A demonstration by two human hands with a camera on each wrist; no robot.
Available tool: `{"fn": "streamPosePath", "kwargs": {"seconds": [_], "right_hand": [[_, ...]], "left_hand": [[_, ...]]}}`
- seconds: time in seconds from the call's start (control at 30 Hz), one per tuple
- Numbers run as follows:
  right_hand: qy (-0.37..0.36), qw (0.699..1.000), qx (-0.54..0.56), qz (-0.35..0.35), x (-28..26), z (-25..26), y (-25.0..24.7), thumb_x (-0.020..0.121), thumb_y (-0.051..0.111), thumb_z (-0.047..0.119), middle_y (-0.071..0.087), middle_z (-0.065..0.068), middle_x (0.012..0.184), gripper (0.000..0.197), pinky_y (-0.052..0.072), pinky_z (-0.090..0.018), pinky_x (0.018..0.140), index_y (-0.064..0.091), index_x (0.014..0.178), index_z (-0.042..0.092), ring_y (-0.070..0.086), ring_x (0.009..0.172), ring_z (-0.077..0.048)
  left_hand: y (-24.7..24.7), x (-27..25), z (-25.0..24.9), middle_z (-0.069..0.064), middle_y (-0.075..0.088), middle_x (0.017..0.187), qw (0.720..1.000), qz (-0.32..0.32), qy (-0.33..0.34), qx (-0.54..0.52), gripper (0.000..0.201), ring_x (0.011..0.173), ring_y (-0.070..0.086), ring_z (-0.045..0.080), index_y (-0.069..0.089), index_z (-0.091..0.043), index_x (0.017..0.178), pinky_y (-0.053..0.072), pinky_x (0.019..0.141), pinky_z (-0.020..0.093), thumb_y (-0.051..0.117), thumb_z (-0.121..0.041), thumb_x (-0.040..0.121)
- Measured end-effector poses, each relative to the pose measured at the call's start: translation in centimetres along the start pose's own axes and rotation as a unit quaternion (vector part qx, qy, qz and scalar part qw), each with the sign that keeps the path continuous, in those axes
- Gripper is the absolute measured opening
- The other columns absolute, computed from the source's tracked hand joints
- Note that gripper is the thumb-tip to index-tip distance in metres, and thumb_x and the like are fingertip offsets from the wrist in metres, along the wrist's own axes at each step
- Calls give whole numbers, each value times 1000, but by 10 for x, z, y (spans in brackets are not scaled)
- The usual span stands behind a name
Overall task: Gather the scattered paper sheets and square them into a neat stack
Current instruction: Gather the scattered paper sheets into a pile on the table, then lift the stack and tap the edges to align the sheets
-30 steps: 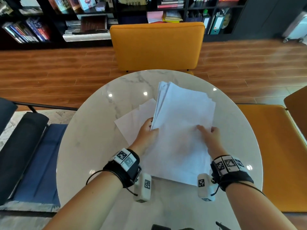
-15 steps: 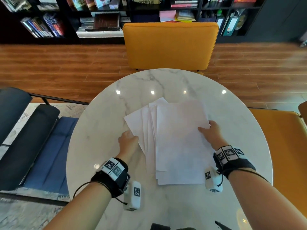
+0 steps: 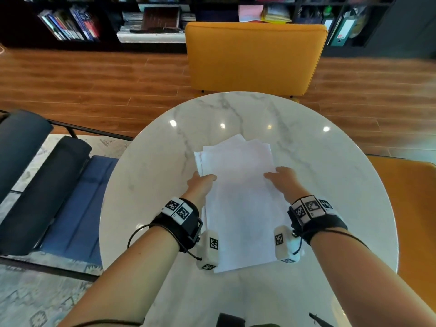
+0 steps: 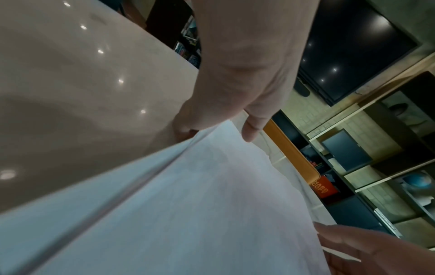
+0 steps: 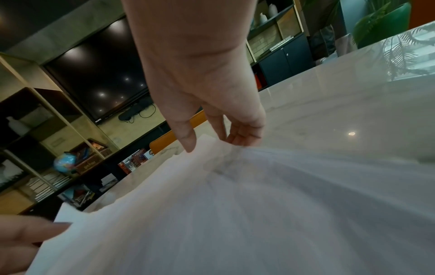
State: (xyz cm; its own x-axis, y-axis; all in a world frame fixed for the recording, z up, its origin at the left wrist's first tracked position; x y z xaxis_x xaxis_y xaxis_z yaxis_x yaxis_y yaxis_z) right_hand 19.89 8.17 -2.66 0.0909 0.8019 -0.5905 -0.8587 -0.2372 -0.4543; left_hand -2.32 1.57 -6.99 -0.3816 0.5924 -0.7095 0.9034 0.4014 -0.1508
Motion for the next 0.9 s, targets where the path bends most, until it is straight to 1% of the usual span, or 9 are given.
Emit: {"fn": "streamPosePath", "kwargs": {"seconds": [0.1,0.2,0.27,0.33,0.43,0.53,0.6,0.73,0.9], "right_hand": [[-2,999,13,39,3,0,2,82,68,10,55,-16,136,58,44,-31,86,49,135,-1,56,120,-32],[-13,999,4,40,3,0,0,81,70,13,53,-15,138,59,44,-32,93,50,136,9,54,122,-31],[-26,999,8,47,3,0,-1,80,70,17,54,-16,137,62,46,-35,98,48,138,14,56,120,-31],[-29,998,10,59,3,-2,-2,79,71,21,52,-15,140,72,44,-41,105,40,143,14,55,119,-29],[-17,998,25,56,4,-4,-3,80,72,21,53,-16,137,70,45,-41,102,41,142,6,55,119,-31],[-37,997,6,64,1,-6,-3,83,67,15,63,-16,108,39,47,-40,88,63,116,-5,58,95,-26],[-54,997,-2,59,-1,-9,-1,82,66,15,67,-17,102,32,51,-44,91,67,104,-8,63,92,-29],[-93,989,96,65,-5,-14,0,80,69,17,71,-15,104,32,56,-42,85,64,107,2,68,98,-35],[-147,958,232,79,-15,1,-13,76,72,9,71,-16,110,40,55,-49,90,63,116,7,69,100,-34]], "left_hand": [[1,-49,-29,-4,49,125,999,24,34,-11,54,109,48,21,37,-13,133,37,89,34,60,-20,85],[-11,-41,-28,8,60,130,998,19,55,-9,49,112,59,27,51,-11,128,46,97,39,62,-28,83],[-18,-36,-23,12,67,118,997,20,66,-33,26,104,65,30,63,-18,106,48,98,45,62,-29,82],[-21,-39,-21,8,68,111,997,15,80,-10,9,103,65,27,62,-25,93,49,98,44,61,-29,85],[-23,-39,-16,9,68,114,996,22,83,13,16,104,65,27,63,-21,100,49,99,45,63,-27,85],[-22,-39,-10,14,68,118,995,26,100,17,20,105,65,30,63,-16,105,49,99,48,60,-11,86],[-20,-42,-7,12,68,117,992,17,119,22,27,104,65,28,61,-16,113,50,98,45,57,-10,87],[-14,-53,-13,4,70,105,986,-3,166,-7,22,96,67,23,63,-23,105,54,87,37,55,-11,88],[-14,-70,-38,0,66,100,963,-25,270,-12,21,91,62,14,60,-12,110,49,79,26,57,-14,90]]}}
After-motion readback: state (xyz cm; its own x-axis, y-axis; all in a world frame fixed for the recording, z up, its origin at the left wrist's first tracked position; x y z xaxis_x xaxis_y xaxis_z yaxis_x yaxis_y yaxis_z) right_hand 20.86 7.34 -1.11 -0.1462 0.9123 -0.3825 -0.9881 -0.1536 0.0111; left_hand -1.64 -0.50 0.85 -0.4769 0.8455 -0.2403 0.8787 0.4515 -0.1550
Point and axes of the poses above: each hand's wrist, its own x-axis towards the middle knuckle, its own y-axis out of the palm, z = x × y, the point moved 1 cm from there along x, towards the middle knuckle
